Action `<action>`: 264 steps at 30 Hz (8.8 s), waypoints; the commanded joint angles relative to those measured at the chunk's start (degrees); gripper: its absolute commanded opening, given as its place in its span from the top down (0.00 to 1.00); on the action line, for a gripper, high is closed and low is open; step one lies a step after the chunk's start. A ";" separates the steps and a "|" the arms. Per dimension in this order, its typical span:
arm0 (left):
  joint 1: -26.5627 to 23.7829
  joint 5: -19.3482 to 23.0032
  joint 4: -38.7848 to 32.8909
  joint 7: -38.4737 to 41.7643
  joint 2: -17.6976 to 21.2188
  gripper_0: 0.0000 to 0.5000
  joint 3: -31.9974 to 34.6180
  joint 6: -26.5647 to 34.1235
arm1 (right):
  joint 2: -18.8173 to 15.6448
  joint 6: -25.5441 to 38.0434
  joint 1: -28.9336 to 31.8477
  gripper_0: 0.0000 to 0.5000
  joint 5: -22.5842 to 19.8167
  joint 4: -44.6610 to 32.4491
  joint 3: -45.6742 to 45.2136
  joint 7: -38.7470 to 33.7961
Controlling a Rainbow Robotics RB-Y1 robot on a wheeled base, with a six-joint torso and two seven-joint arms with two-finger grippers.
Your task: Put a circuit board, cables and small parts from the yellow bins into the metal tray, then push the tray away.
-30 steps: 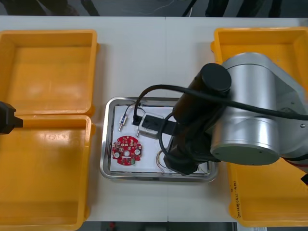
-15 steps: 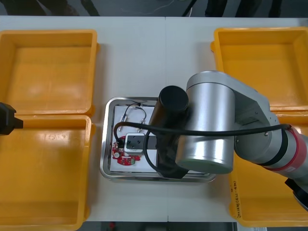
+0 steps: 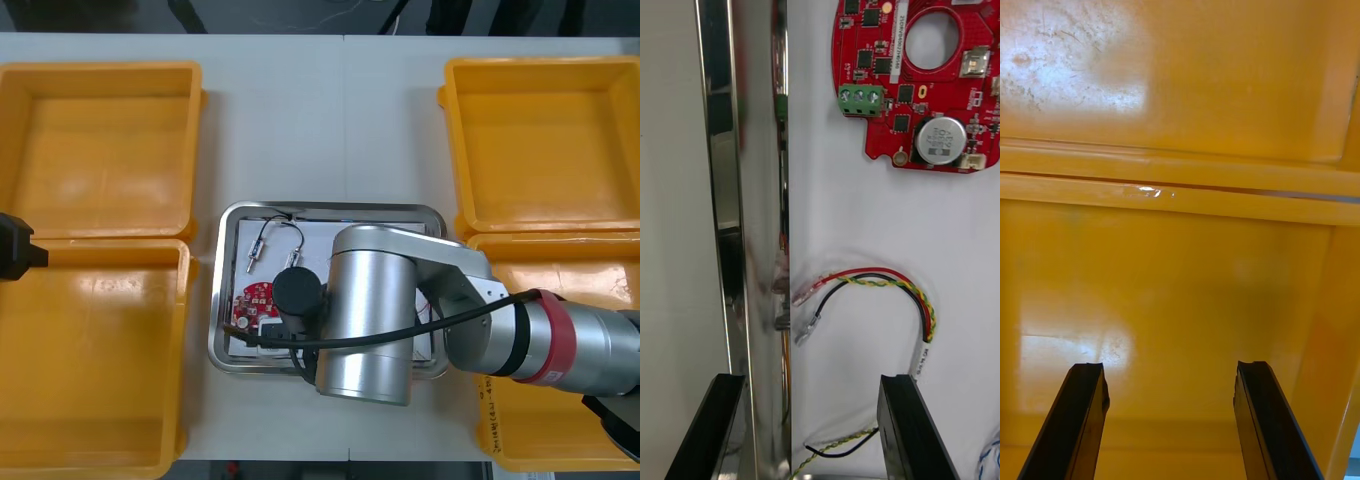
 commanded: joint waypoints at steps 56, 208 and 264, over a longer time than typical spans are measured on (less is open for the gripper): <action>1.07 0.41 -1.84 -4.89 2.51 0.00 1.74 0.34 | 8.01 -4.53 10.56 0.00 16.85 4.45 6.07 -1.06; 1.07 0.41 -1.84 -4.89 2.51 0.00 1.74 0.34 | 1.16 -23.43 -24.33 1.00 13.95 28.00 9.58 -1.15; 1.07 0.41 -1.84 -4.89 2.51 0.00 1.74 0.34 | 1.16 -37.67 -32.33 1.00 11.58 41.10 13.10 -0.01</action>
